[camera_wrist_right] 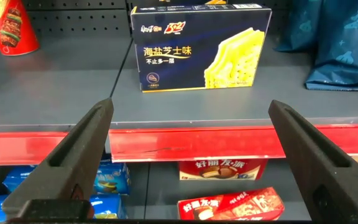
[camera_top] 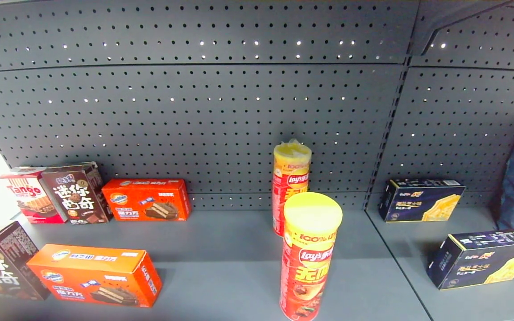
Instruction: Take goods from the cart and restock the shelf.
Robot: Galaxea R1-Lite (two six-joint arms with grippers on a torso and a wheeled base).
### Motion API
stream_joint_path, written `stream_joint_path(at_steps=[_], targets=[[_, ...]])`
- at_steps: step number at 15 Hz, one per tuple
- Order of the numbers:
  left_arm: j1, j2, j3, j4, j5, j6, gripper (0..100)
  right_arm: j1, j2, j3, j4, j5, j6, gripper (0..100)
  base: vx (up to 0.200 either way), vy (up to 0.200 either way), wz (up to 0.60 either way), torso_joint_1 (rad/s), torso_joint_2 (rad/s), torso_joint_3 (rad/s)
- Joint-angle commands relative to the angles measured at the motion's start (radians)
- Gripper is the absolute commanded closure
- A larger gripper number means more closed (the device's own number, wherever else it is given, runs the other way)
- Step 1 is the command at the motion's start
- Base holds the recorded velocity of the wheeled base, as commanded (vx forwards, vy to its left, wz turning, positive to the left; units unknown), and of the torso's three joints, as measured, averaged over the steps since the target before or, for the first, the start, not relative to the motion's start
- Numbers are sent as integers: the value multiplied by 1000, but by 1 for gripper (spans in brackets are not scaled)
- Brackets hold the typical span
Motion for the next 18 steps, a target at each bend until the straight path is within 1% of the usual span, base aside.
stream_joint_path(at_steps=[1,18], targets=[[-4,-30,0,0,3,-3,0,0,1,0,0,0,0,0,0,0,0,0,0,0],[0,-30,0,0,3,-3,0,0,1,0,0,0,-3,0,0,0,0,0,0,0]])
